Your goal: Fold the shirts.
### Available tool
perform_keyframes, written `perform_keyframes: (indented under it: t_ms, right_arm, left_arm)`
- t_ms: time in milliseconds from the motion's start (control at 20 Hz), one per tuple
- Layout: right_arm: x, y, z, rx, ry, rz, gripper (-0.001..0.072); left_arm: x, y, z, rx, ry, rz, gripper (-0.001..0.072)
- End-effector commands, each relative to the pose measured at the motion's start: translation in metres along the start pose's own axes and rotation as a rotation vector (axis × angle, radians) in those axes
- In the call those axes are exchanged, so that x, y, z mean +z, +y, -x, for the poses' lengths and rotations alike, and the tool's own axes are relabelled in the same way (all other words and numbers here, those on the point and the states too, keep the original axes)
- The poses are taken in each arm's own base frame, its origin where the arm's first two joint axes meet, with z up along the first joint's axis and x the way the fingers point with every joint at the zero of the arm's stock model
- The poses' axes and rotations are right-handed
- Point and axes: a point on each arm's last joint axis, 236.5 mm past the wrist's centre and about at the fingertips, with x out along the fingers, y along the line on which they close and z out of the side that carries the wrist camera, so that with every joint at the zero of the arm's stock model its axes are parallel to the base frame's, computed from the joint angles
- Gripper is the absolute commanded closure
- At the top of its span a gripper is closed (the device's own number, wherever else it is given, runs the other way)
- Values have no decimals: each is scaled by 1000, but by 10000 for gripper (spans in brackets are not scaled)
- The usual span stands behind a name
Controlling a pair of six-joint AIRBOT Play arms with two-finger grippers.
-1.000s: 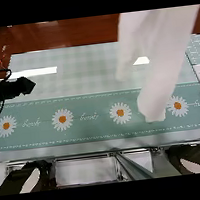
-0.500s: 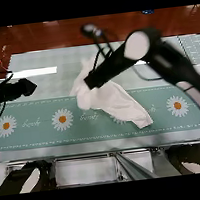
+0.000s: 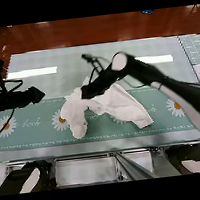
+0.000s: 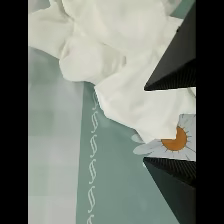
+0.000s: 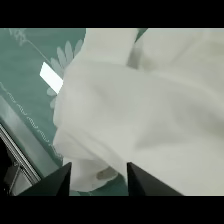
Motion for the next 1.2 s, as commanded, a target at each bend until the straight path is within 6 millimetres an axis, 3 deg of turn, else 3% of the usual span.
perform_keyframes:
  t_ms: [0, 50, 150, 200, 300, 450, 600, 750, 950, 1000, 1050, 1100, 1150]
  right_arm:
    - [13, -48, 110, -66, -90, -50, 304]
    - [9, -79, 158, -171, -136, -68, 304]
    - [-17, -144, 239, -403, -226, -198, 304]
    - [-37, -169, 266, -469, -281, -276, 304]
    - [-75, -199, 283, -488, -369, -417, 304]
    - [-139, -225, 255, -449, -393, -583, 304]
    - [-179, -230, 214, -393, -366, -669, 304]
    - [-199, -225, 183, -323, -321, -714, 304]
    - [-205, -220, 172, -288, -300, -728, 304]
    - [-207, -218, 171, -282, -288, -729, 304]
    - [-211, -216, 168, -273, -273, -733, 304]
    - [-217, -212, 163, -259, -247, -742, 304]
    - [-223, -211, 158, -249, -228, -755, 304]
  left_arm:
    - [-12, 12, 0, 15, 50, 9, 198]
    - [-17, 21, 1, 31, 71, 31, 198]
    - [-43, 30, -4, 23, 151, 101, 198]
    - [-65, 27, -12, -9, 215, 140, 198]
    - [-119, 6, -35, -120, 345, 234, 198]
    - [-171, -30, -55, -279, 432, 275, 198]
    - [-191, -51, -66, -312, 451, 216, 198]
    - [-204, -63, -86, -289, 467, 144, 198]
    - [-209, -71, -110, -262, 497, 161, 199]
    - [-204, -72, -114, -260, 503, 162, 244]
    - [-198, -74, -117, -265, 500, 144, 588]
    - [-191, -78, -119, -276, 487, 115, 688]
    - [-182, -82, -119, -285, 471, 101, 688]
